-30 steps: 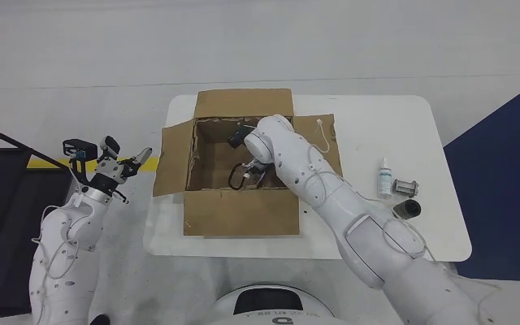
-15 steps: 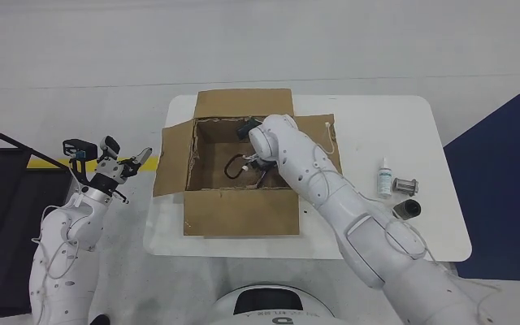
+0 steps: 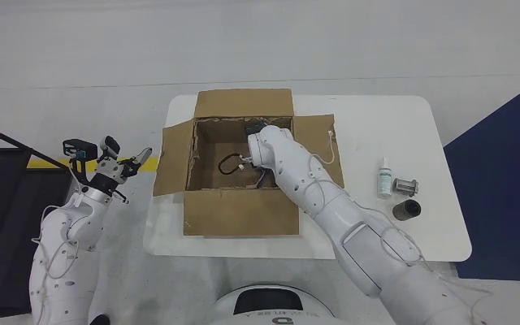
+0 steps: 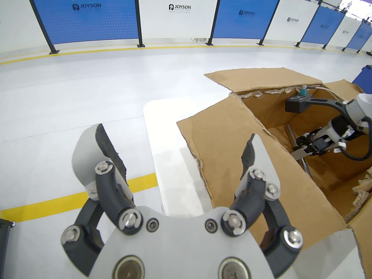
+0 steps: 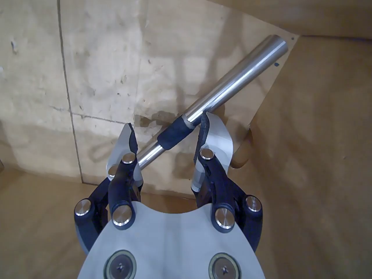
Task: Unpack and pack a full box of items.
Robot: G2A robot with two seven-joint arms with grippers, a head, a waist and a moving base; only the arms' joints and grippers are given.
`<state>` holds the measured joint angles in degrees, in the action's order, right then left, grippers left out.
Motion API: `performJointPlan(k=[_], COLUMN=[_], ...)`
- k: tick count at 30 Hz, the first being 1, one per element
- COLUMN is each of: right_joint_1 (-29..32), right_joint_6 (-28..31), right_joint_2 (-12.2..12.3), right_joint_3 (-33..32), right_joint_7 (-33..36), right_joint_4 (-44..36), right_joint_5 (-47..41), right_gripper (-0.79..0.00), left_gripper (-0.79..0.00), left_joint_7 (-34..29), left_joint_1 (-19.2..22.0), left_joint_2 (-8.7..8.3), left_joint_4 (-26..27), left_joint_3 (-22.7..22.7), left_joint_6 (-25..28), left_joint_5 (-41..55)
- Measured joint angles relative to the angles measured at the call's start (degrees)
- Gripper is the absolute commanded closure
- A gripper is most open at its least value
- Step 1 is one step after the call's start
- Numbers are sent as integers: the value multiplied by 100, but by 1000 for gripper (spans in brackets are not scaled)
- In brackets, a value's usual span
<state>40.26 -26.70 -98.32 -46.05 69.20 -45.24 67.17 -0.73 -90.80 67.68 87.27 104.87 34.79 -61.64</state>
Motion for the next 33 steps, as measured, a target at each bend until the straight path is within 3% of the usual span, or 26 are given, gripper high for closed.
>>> performJointPlan(k=[8,12,15,25,33], right_joint_1=[92,59,30,108,608], right_joint_6=[-621,-679,-694,-823,-744], right_joint_2=[-65,-112,-144,-168,-16], right_joint_3=[45,85,93,34,-142], right_joint_7=[-140,-87,-83,-256,-458], right_joint_4=[53,146,213,39,-872], right_joint_5=[234,284,294,481,942], right_gripper=[-351,-209,0,0,0], left_gripper=[-785,-785,-785,-785,-785], left_joint_7=[0,0,0,0,0], left_joint_1=[0,0,0,0,0], left_joint_2=[0,0,0,0,0], left_joint_4=[0,0,0,0,0], left_joint_3=[0,0,0,0,0], left_joint_6=[0,0,0,0,0], left_joint_5=[0,0,0,0,0])
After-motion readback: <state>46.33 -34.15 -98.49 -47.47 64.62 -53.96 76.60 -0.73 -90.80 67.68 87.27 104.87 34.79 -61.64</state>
